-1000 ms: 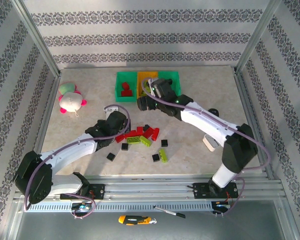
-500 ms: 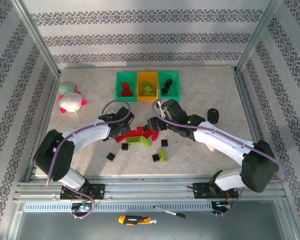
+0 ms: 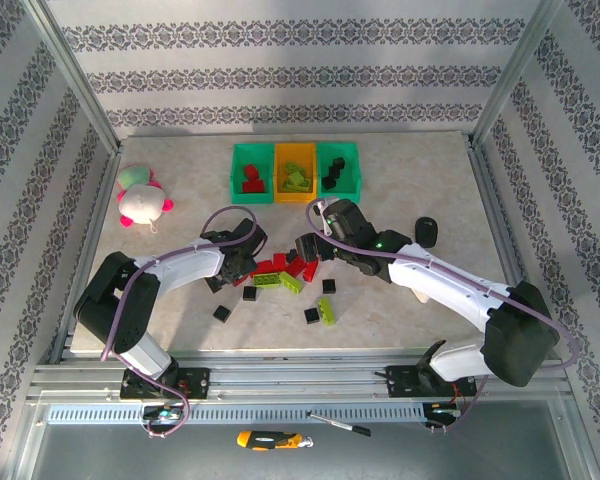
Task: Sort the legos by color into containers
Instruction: Pick up the lego from the center of the table, then place the lego in the container.
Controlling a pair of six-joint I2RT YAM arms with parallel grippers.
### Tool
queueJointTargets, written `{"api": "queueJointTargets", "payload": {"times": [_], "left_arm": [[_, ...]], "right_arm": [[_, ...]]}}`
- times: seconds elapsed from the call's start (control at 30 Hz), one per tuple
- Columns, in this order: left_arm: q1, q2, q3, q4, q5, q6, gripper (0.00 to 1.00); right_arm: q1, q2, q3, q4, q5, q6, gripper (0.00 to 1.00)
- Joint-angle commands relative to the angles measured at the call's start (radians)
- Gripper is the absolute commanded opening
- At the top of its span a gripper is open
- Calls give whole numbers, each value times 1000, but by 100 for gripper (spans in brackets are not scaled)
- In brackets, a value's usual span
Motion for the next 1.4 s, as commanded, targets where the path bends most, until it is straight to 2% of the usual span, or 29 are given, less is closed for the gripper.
{"api": "queueJointTargets", "payload": {"times": [0.0,0.27,0.37,0.53,0.77,1.03,1.37], "left_arm": [[14,11,-25,4,14,-17,77],[15,20,-34,18,41,-17,65],[14,12,-28,13,42,-8,56],[14,-36,-3,-8,17,45,49],[44,-86,82,-7,-34,151,48],[188,50,333,75,23,309,49],[258,398,810,-8,43,412,49]], "right_arm": [[6,7,-10,24,26,13,87],[6,7,-5,26,25,21,87],[6,0,-6,25,26,22,87],[5,-16,-7,25,19,28,86],[6,-25,-3,29,7,28,86],[8,-6,-9,53,-6,45,86],[7,16,-10,59,7,54,87]]}}
